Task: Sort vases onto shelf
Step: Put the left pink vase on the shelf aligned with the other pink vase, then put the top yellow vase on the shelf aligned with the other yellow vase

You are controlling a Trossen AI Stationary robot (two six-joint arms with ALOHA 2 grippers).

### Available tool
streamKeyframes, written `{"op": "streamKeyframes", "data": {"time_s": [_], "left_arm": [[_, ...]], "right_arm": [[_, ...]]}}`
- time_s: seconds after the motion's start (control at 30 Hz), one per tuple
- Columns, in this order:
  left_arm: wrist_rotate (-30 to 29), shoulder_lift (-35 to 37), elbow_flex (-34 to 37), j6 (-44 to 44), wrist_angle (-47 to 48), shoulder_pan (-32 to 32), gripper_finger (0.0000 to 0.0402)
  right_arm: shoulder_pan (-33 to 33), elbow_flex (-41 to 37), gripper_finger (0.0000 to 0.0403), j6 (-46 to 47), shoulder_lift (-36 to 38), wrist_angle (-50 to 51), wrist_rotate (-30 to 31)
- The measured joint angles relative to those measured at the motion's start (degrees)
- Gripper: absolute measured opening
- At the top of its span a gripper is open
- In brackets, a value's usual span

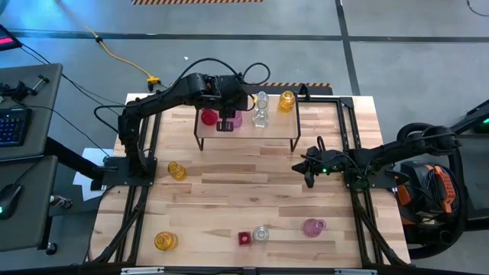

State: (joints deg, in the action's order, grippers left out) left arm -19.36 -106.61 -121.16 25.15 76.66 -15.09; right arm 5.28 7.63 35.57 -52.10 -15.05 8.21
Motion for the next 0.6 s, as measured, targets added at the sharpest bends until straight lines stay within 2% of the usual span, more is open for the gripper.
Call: {"op": "streamKeyframes", "data": {"time_s": [0.6], "left_arm": [[-2.83, 3.69, 0.04, -1.01, 0.24, 2.65, 0.0111]], "right_arm": [[0.02, 0.01, 0.0, 0.02, 0.0, 0.0, 0.0]]}}
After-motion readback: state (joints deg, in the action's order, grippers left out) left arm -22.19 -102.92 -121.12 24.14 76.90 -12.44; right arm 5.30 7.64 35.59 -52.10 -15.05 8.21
